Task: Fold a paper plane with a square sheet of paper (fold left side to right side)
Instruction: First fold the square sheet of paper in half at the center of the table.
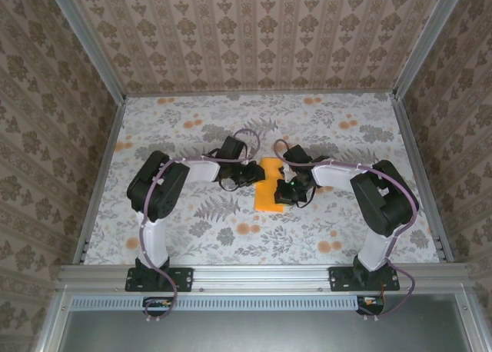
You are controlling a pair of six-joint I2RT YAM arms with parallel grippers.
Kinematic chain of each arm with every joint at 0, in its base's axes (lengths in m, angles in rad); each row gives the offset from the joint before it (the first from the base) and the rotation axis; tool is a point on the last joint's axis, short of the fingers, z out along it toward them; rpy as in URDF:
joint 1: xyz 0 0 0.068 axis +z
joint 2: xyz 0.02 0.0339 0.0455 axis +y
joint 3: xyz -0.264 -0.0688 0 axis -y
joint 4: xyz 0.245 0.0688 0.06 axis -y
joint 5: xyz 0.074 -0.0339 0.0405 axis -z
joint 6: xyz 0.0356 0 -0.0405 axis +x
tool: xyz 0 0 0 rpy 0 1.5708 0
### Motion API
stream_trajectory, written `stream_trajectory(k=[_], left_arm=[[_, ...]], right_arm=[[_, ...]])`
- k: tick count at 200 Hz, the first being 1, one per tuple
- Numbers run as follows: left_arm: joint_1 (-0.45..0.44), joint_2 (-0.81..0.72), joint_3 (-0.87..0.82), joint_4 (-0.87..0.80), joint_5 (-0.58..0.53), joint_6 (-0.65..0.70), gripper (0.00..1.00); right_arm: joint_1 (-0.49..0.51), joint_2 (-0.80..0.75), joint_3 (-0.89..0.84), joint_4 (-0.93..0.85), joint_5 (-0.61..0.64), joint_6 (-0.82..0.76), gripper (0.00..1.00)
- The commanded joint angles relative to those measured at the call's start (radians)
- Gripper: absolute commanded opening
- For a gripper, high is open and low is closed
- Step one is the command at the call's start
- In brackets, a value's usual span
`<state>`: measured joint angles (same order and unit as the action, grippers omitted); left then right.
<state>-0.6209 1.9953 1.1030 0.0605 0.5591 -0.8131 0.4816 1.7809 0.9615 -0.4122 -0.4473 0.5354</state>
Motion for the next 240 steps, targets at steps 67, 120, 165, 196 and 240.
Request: stream_trajectory(k=[67,120,165,196,240], left_arm=[[0.084,0.112,0.184,-0.067,-0.109,0.047,0.2],[0.072,-0.061,0.077,-0.033,-0.12,0.072,0.19],[0.013,-0.123,-0.001,0.028,-0.082,0.053,0.17],[-0.005,-0.033,0.015,0.106,-0.053,0.002,0.17],[-0.002,0.072,0.093,0.14,-0.051,-0.003,0.16]], right_arm=[[-0.015,0.036,-0.029,-0.114,0.118,-0.038,0.0],[-0.021,0.039,-0.011,-0.118,0.107,-0.048,0.0],[-0.021,0.055,0.01,-0.12,0.104,-0.057,0.0],[-0.021,0.059,0.012,-0.145,0.104,-0.059,0.0],[-0.021,0.062,0.012,-0.154,0.101,-0.062,0.0]])
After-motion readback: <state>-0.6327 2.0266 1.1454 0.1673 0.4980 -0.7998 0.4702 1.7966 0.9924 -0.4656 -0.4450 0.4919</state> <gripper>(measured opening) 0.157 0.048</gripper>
